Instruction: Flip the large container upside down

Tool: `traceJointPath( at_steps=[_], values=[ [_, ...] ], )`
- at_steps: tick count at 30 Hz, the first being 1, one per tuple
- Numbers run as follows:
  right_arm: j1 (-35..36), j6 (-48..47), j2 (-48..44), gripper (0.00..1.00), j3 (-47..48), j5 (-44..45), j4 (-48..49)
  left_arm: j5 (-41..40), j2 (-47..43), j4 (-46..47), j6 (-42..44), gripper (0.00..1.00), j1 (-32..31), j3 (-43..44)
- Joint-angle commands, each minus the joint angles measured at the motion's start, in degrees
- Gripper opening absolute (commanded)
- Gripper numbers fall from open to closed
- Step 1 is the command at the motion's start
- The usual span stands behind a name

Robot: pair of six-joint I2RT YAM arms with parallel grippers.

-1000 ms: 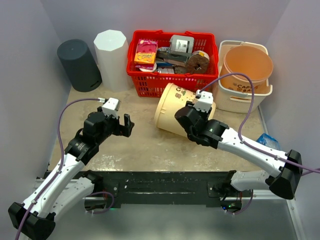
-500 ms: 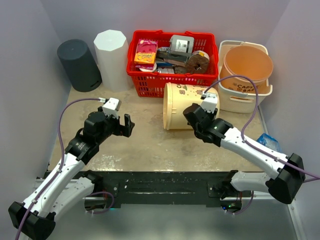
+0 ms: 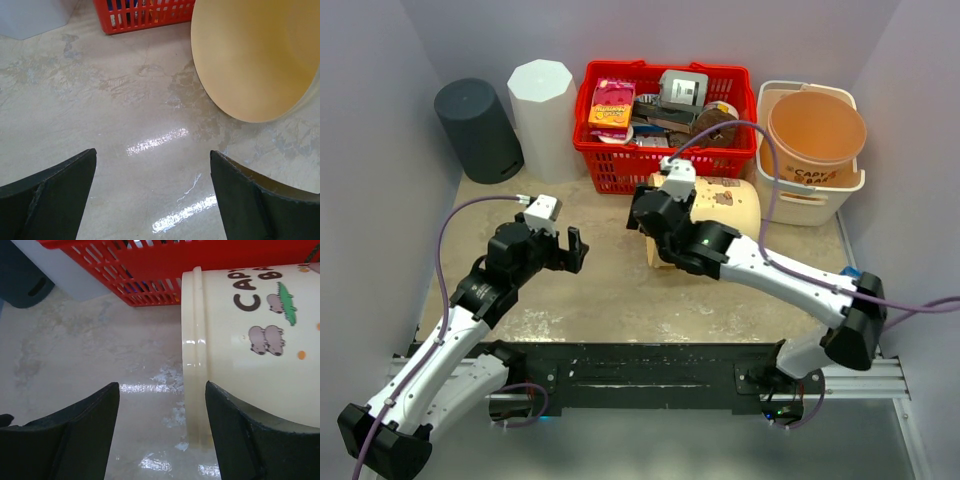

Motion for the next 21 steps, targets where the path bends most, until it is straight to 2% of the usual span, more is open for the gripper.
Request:
traceJointPath(
  at_steps=[1,6,12,18,21],
  values=[
    [1.28,3.01,6.89,0.72,1.93,6.46,-1.60,0.49,-0.11,2.01,0.98,0.99,0.51,-0.54],
    [2.68,11.71,12.70,0.69,6.76,15.44,-16.11,1.36,0.24,2.01,1.33,1.00,0.60,-0.46],
    [2.34,13.83,14.11,0.62,5.28,18.00,-17.00,2.34,0.42,2.19,1.33,0.99,0.95,-0.46],
    [1.72,14.18,14.38,0.47,5.54,18.09,-16.91,2.60,0.77,2.19,1.24,0.99,0.95,-0.54],
    [1.72,11.21,12.80,0.46,4.40,17.92,-13.85,2.51,0.68,2.10,1.15,0.99,1.04,-0.54]
  ],
)
